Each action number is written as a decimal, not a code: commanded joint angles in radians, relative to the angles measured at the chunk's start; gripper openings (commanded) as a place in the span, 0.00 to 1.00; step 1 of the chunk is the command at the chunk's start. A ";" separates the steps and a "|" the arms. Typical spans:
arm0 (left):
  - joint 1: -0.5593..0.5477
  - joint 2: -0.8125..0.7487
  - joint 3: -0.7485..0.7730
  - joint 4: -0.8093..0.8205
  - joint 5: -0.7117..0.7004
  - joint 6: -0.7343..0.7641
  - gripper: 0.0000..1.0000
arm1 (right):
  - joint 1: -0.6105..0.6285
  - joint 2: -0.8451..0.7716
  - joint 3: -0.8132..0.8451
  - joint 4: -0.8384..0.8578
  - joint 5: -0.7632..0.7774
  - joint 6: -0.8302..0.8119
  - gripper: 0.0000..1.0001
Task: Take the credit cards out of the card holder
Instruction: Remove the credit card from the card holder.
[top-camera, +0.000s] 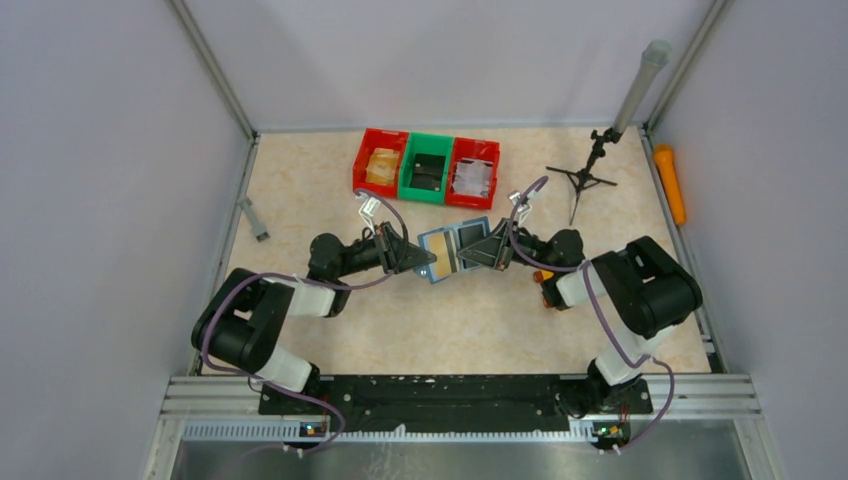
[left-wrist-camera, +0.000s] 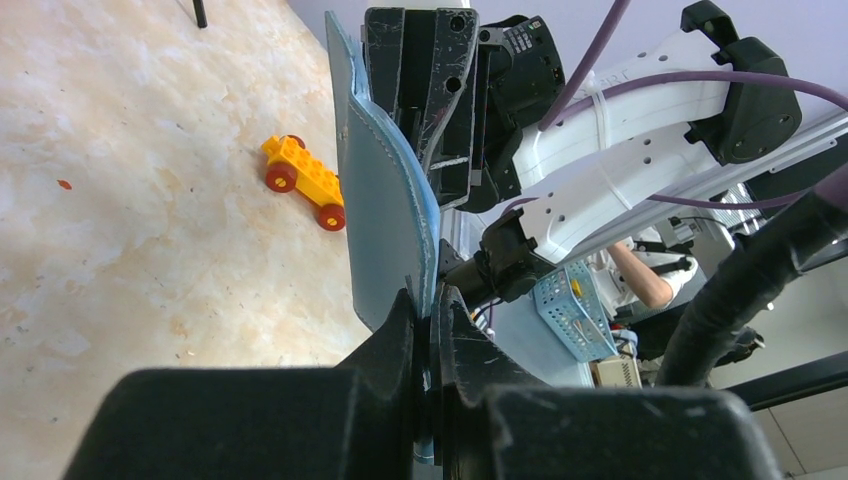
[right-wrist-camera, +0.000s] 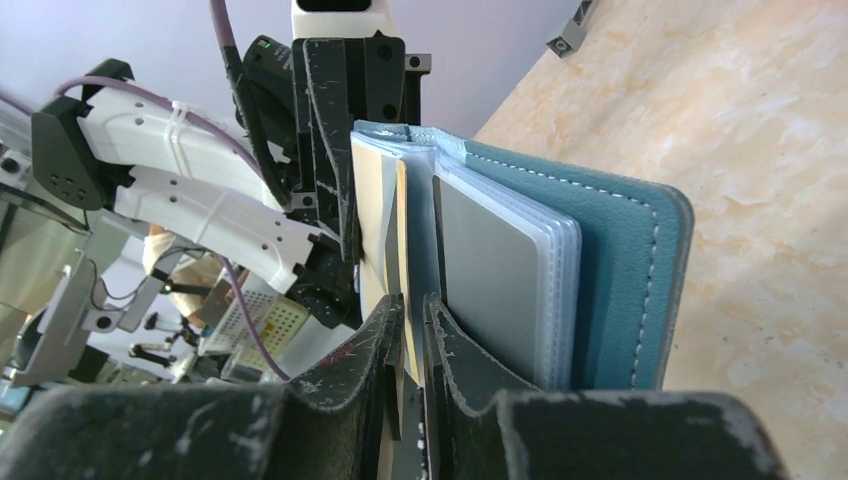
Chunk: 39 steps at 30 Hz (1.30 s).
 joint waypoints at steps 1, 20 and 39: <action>-0.013 0.002 0.008 0.132 0.048 -0.016 0.00 | 0.012 -0.043 0.004 0.014 0.024 -0.095 0.14; -0.017 -0.015 0.021 0.001 0.025 0.050 0.03 | 0.052 -0.045 0.028 0.025 -0.034 -0.120 0.02; -0.015 -0.151 0.013 -0.298 -0.088 0.231 0.00 | 0.018 -0.067 0.005 -0.003 0.007 -0.129 0.00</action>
